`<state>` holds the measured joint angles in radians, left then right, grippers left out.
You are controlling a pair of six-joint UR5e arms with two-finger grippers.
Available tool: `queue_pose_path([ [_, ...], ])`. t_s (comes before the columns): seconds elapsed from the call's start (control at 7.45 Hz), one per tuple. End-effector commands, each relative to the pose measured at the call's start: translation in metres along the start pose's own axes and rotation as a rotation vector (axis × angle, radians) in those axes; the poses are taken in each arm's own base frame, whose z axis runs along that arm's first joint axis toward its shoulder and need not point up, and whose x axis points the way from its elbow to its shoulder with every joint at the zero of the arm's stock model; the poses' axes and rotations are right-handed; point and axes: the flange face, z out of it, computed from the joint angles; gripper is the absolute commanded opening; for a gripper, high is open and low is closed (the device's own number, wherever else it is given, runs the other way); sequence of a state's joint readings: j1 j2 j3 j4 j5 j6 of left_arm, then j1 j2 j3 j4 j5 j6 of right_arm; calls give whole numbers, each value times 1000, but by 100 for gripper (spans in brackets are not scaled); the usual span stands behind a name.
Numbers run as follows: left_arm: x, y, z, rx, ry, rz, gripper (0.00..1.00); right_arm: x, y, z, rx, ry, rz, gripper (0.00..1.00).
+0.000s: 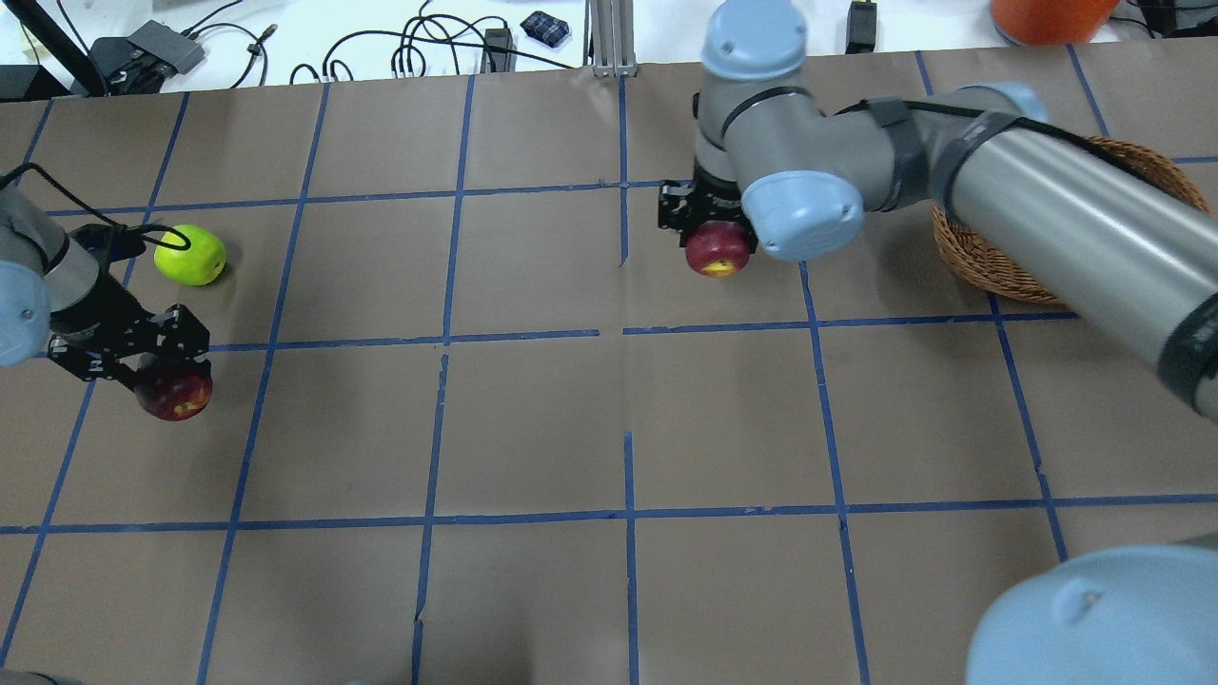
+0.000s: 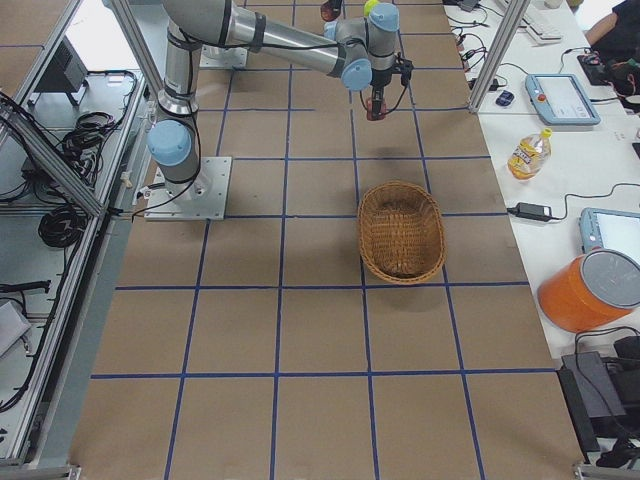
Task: Put all apples into basket
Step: 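Drop the red apple into the basket while left carries dark apple centerward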
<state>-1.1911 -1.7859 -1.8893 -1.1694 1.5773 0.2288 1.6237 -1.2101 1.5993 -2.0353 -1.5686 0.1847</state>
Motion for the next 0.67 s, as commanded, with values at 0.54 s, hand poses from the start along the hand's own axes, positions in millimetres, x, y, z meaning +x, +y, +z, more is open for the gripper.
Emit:
queue_pose_path([
  [0.54,328,27,37,166,176,-158,0,315,-51,20,18,56,-202,43],
])
